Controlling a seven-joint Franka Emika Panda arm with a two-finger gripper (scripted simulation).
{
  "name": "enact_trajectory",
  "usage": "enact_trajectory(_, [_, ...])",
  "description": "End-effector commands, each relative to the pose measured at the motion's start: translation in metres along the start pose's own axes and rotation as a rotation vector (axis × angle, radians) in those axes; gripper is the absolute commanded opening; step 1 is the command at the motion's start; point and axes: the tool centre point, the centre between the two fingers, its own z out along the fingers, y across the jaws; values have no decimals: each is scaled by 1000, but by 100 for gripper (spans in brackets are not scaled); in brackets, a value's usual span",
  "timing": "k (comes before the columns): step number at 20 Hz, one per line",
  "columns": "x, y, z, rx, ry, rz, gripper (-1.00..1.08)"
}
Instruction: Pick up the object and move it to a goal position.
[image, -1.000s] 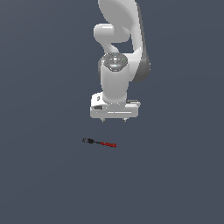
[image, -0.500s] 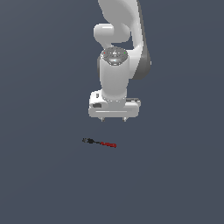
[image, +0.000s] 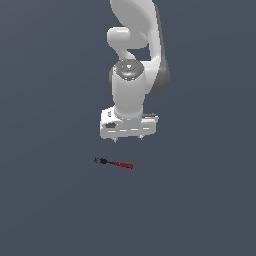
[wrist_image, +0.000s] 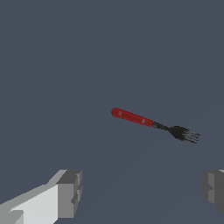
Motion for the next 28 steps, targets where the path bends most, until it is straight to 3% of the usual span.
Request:
enact_trajectory(1, [1, 3, 4, -2, -2, -46, 100])
enact_trajectory(28, [14, 44, 69, -2, -20, -736, 100])
